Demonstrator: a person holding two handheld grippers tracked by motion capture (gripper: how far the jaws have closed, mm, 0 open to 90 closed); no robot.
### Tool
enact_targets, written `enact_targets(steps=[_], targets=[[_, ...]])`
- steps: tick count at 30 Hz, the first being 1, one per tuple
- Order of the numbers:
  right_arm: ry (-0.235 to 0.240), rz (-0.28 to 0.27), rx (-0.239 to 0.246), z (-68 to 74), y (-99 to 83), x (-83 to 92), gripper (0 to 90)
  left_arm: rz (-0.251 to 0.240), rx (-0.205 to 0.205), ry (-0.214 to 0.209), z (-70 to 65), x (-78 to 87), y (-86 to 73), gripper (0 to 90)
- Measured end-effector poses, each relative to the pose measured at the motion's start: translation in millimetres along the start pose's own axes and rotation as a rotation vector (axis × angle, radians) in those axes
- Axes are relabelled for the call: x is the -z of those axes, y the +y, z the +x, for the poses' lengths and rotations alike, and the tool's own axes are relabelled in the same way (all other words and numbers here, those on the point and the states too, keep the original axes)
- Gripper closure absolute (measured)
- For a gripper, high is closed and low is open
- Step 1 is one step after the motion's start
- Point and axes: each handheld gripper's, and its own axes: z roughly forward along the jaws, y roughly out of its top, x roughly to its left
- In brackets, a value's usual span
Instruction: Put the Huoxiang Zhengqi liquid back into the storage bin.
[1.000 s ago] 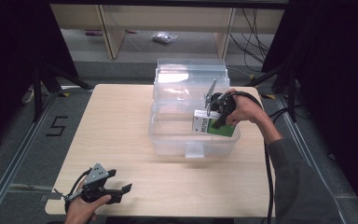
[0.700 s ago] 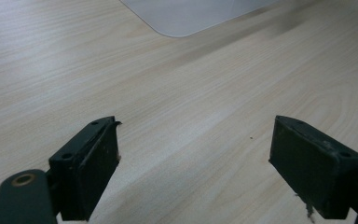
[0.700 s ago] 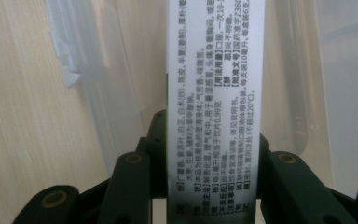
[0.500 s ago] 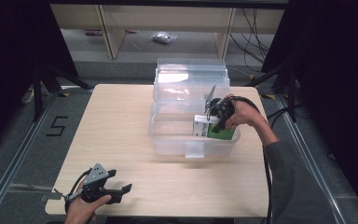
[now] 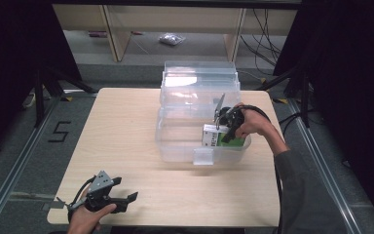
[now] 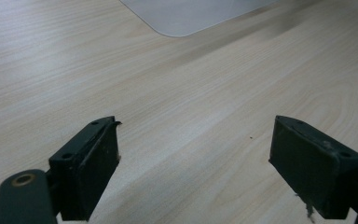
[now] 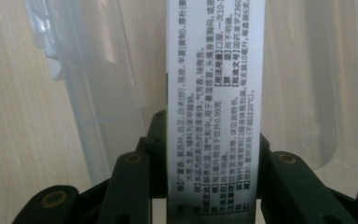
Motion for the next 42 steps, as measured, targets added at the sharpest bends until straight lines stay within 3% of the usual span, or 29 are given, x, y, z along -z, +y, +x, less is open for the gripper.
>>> enact_targets(steps=[1,4,6,8,10,11,12,16,18,19,21,22,23,24,25,27,30,33,34,35,36,37,41,42], targets=[[-0.001,0.01,-0.021,1.3,-0.5,-0.6,64.8,0.002,0.0,-0.002,0.1,0.1,0.2,14.9],[0.006,0.01,-0.019,1.7,-1.9,-2.4,64.8,0.0,0.0,-0.001,0.3,0.0,0.1,14.9],[0.004,-0.001,0.017,-1.2,-1.9,-3.6,64.8,0.004,0.001,0.001,0.2,0.2,0.1,14.9],[-0.001,0.007,-0.017,0.3,-2.1,-4.2,64.7,0.0,0.0,-0.001,0.2,0.1,0.2,14.9],[0.006,0.013,-0.001,-1.1,-1.5,-6.1,64.7,0.0,0.0,-0.002,0.2,0.2,0.2,14.9],[0.016,0.008,-0.043,2.2,-0.8,-7.1,64.7,-0.001,0.0,-0.002,0.2,0.2,0.2,14.9],[0.019,0.005,-0.021,0.6,-0.4,-8.6,64.7,0.002,0.0,0.0,0.2,0.4,0.3,14.9],[0.026,0.005,-0.025,-0.6,-0.3,-11.0,64.6,0.002,-0.001,0.001,0.2,0.6,0.3,14.9],[0.005,0.009,0.017,-4.2,-1.2,-11.6,64.5,-0.002,0.0,0.002,0.1,0.2,0.1,14.9],[0.012,0.016,-0.009,-2.4,-1.2,-11.7,64.5,-0.002,0.0,0.002,0.1,0.2,0.1,14.9],[0.008,0.023,-0.016,-2.3,-1.6,-12.2,64.5,0.003,-0.001,0.002,0.0,0.6,0.4,14.9],[0.005,0.017,0.009,-4.2,-1.6,-12.8,64.4,0.006,-0.002,0.005,-0.2,1.0,0.6,14.9],[0.016,0.017,-0.035,-0.9,-1.8,-13.2,64.4,0.013,-0.004,0.01,-0.4,1.6,0.8,14.9],[0.022,0.014,-0.027,-1.4,-2.2,-13.4,64.4,0.003,-0.003,0.002,0.1,0.7,0.4,14.9],[0.009,0.015,0.018,-4.6,-2.5,-13.8,64.3,0.006,-0.003,0.003,0.0,0.8,0.5,14.9],[0.014,0.028,-0.013,-3.1,-3.6,-14.1,64.2,0.002,-0.004,-0.001,0.2,0.4,0.4,14.9],[0.028,0.007,-0.021,-2.9,-5.7,-18.9,64.0,0.003,-0.003,0.0,0.2,0.5,0.4,14.9],[0.028,0.019,-0.028,-2.1,-9.1,-21.7,63.0,0.002,-0.001,-0.001,0.1,0.0,0.1,14.9],[0.019,0.008,0.002,-4.5,-9.7,-23.0,62.2,0.004,-0.001,-0.002,0.0,-0.1,0.1,14.9],[0.03,0.027,-0.081,1.3,-9.8,-20.2,61.7,0.005,-0.004,-0.003,0.2,-0.3,0.1,14.9],[0.041,-0.009,-0.063,0.0,-10.2,-18.9,61.2,0.004,-0.005,-0.003,0.3,-0.5,0.1,14.9],[0.018,-0.01,-0.046,-1.8,-11.0,-15.4,60.9,0.003,-0.003,-0.004,0.4,-0.7,0.1,14.9],[0.023,-0.069,-0.048,-0.7,-12.8,-0.7,55.5,0.004,-0.005,-0.003,0.5,-0.5,0.2,14.9],[0.019,-0.052,-0.062,1.5,-12.8,2.9,54.1,0.004,-0.004,-0.003,0.4,-0.4,0.2,14.9]])
